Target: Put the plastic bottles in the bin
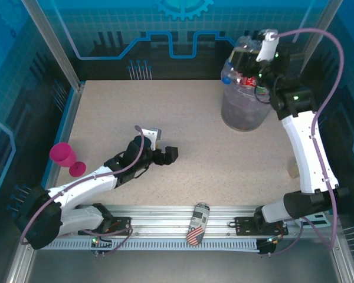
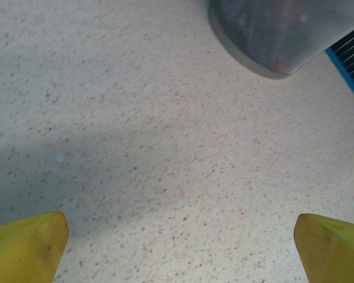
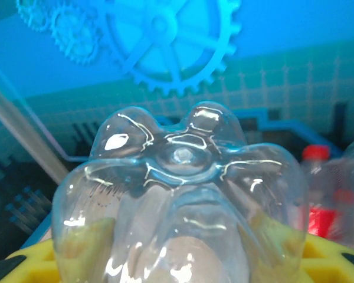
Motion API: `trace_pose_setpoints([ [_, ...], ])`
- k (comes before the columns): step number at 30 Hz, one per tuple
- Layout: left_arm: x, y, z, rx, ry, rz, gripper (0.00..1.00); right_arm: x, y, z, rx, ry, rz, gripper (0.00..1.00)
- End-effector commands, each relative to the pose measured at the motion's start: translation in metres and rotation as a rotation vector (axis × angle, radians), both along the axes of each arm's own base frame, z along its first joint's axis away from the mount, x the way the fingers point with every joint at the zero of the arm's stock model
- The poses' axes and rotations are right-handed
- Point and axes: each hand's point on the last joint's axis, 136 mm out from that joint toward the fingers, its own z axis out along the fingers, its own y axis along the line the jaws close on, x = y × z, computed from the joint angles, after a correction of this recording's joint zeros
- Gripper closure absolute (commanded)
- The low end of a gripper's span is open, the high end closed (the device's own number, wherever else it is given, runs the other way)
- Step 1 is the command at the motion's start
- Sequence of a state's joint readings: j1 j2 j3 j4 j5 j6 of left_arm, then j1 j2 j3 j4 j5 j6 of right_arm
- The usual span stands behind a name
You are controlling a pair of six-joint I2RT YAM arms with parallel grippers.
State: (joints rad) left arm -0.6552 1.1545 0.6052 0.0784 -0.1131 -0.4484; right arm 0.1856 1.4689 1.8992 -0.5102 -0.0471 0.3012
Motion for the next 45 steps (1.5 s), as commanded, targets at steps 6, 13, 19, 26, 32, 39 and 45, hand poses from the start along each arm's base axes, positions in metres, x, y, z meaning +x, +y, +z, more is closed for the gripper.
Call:
trace_pose_setpoints([
  [6, -0.001, 0.013, -0.007, 0.027, 0.058, 0.063, 0.01, 0.046, -0.046, -0.034, -0.399, 0.172, -0.174, 0.61],
  [13, -0.005, 0.018, -0.010, 0.041, 0.070, 0.072, 0.02, 0.079, -0.055, -0.072, -0.533, 0.268, -0.162, 0.61],
  [19, -0.007, 0.023, -0.016, 0.054, 0.078, 0.084, 0.02, 0.088, -0.056, -0.103, -0.576, 0.342, -0.137, 0.61],
  [26, -0.004, 0.020, -0.019, 0.067, 0.088, 0.074, 0.02, 0.094, -0.054, -0.150, -0.630, 0.460, -0.079, 0.61],
  [32, -0.003, 0.019, -0.023, 0.074, 0.099, 0.071, 0.02, 0.103, -0.055, -0.189, -0.659, 0.561, -0.039, 0.60],
  [39, -0.003, 0.020, -0.026, 0.080, 0.107, 0.077, 0.02, 0.115, -0.049, -0.215, -0.616, 0.601, -0.012, 0.58],
  [45, -0.004, 0.021, -0.026, 0.086, 0.111, 0.079, 0.02, 0.120, -0.048, -0.221, -0.580, 0.610, -0.017, 0.46],
])
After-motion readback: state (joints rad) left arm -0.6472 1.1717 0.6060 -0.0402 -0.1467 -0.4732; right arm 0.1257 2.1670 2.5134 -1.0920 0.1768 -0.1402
